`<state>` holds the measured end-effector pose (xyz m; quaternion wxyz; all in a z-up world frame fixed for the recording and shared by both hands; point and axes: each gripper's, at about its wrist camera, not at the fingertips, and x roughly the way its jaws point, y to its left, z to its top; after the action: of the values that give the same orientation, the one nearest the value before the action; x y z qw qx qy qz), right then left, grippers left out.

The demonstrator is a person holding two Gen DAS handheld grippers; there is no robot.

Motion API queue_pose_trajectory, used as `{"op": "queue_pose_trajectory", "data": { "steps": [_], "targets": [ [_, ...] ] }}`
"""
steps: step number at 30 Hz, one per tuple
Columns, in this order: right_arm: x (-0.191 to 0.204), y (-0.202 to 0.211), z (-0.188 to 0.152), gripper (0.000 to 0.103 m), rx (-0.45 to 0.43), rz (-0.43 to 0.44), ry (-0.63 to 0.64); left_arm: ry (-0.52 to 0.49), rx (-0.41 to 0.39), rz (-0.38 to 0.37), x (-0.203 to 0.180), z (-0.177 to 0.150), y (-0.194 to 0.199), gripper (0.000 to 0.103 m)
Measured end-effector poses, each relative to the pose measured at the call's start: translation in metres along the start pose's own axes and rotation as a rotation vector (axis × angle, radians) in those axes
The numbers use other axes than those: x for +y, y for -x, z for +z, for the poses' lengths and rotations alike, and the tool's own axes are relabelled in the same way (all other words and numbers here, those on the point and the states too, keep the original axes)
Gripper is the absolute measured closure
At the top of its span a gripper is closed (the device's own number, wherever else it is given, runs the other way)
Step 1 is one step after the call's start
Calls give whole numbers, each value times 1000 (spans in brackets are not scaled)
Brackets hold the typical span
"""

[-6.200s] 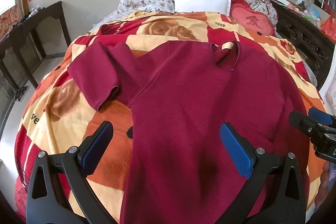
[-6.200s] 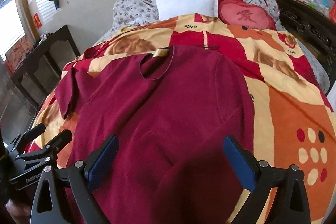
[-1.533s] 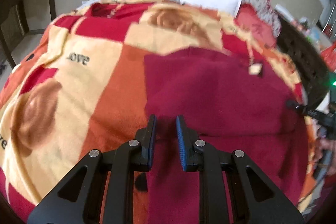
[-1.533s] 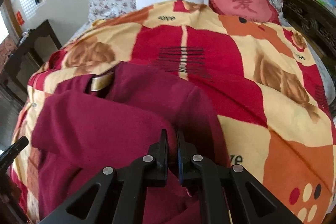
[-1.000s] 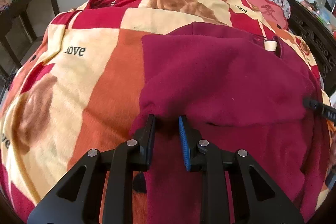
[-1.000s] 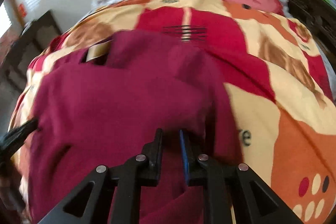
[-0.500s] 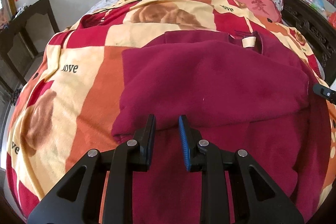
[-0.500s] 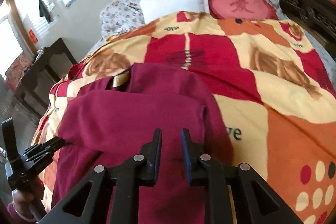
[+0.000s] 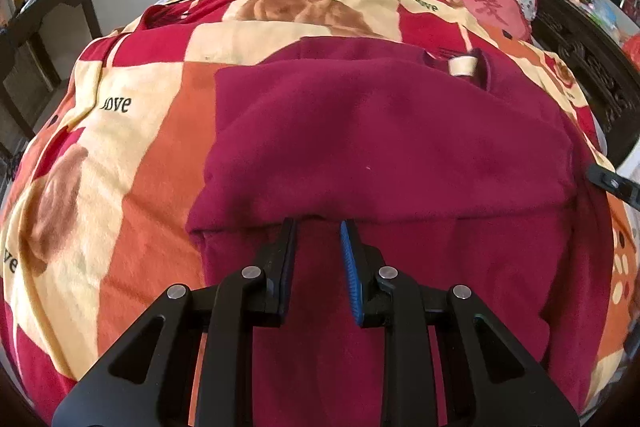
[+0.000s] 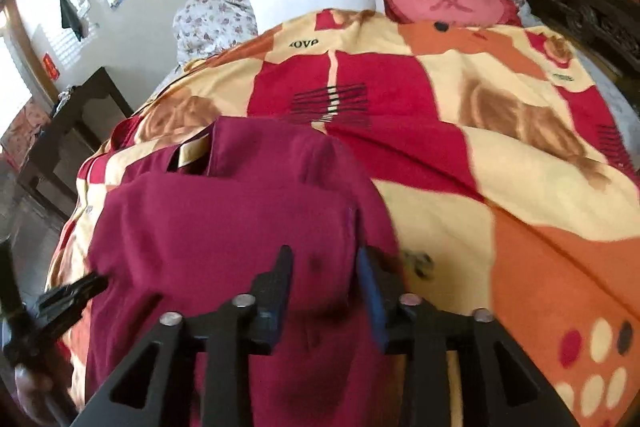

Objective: Fold small clothes

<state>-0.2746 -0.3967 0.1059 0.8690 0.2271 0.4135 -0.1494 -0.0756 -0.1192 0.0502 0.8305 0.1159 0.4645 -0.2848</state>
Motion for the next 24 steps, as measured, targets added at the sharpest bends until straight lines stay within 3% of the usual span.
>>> {"op": "queue_pose_trajectory", "data": {
  "steps": [6,15,24],
  "targets": [
    [-15,41,-44,59,25,-23,-15,-11,12,-49,-15,-12,12,81],
    [-16,64,-118,59,129,119,-83,-60,31,-61,-29,-43,33,81],
    [4,92,-157,59,176,247,-79,-76,8,-90,-30,-62,62,81]
  ]
}}
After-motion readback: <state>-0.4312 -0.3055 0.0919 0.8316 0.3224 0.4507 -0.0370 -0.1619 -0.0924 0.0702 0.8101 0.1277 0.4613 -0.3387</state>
